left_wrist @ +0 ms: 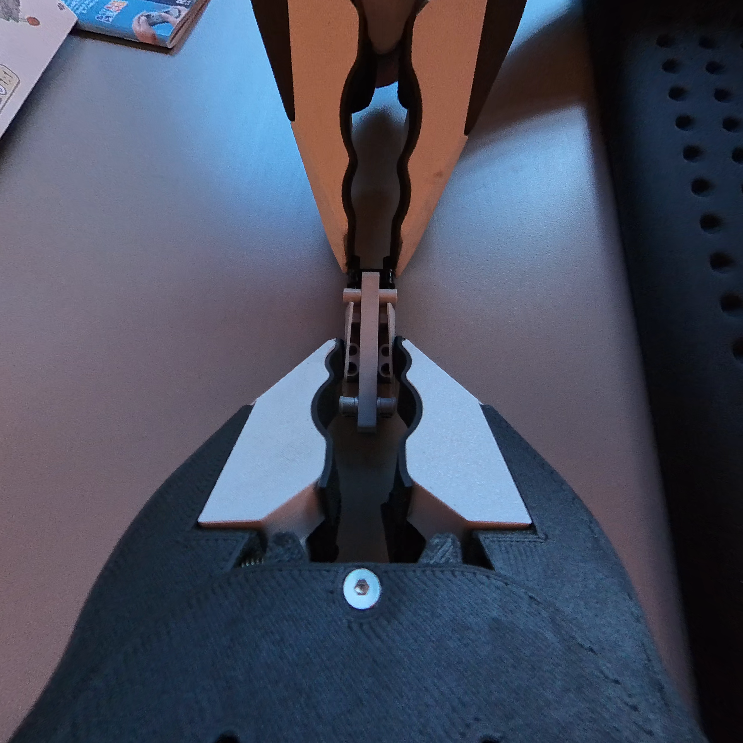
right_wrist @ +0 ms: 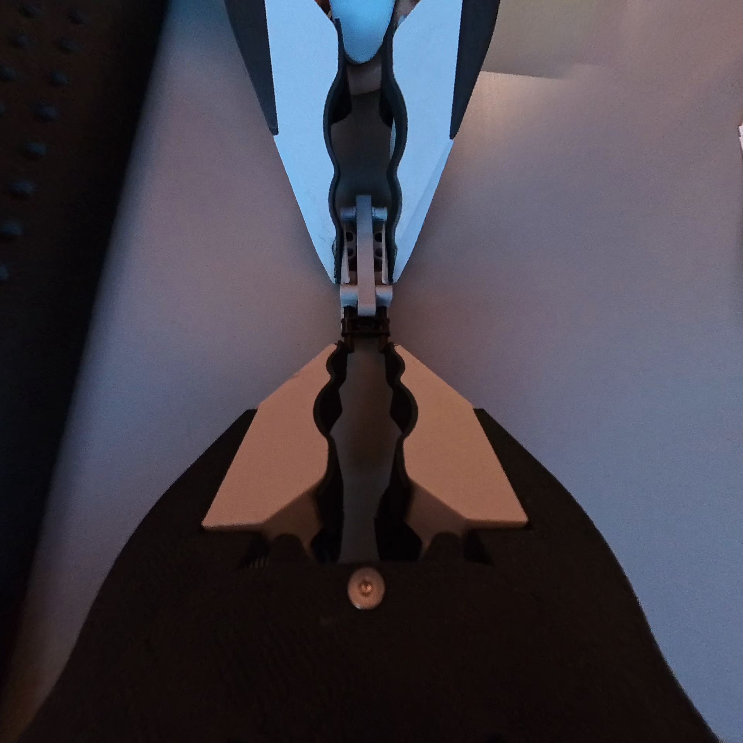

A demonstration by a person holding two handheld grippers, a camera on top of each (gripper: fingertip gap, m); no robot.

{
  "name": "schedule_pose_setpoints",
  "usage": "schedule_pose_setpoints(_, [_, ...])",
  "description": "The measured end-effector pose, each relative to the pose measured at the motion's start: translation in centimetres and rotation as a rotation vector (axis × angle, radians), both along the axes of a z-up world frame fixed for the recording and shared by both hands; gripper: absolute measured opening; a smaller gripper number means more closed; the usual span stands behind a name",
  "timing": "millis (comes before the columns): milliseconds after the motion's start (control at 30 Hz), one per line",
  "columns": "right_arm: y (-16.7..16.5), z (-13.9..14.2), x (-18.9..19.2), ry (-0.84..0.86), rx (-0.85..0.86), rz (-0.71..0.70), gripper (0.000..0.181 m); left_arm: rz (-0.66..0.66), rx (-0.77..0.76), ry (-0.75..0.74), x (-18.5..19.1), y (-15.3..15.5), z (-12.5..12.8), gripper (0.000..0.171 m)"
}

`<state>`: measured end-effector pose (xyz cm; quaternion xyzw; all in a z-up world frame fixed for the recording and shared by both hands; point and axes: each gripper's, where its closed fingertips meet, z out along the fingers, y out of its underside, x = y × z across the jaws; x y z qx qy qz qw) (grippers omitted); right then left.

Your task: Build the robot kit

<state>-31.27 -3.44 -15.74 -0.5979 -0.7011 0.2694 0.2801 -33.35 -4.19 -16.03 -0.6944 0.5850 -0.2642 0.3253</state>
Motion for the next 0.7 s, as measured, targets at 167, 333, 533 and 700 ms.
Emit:
schedule_pose_setpoints(167, [0.02, 0.02, -0.10, -0.004, 0.001, 0.000, 0.017, 0.000, 0.000, 0.000, 0.00, 0.01, -0.01, 0.023])
schedule_pose_setpoints(333, [0.02, 0.03, -0.24, -0.007, 0.006, -0.001, 0.017, 0.000, 0.001, 0.000, 0.00, 0.00, -0.01, 0.023])
schedule_pose_setpoints(533, [0.01, 0.02, -0.40, -0.016, 0.013, -0.001, 0.017, 0.001, 0.000, 0.000, 0.00, 0.00, -0.02, 0.023])
schedule_pose_setpoints(700, [0.02, 0.01, -0.52, -0.027, 0.023, -0.006, 0.017, 0.001, 0.001, 0.000, 0.01, 0.00, -0.03, 0.023])
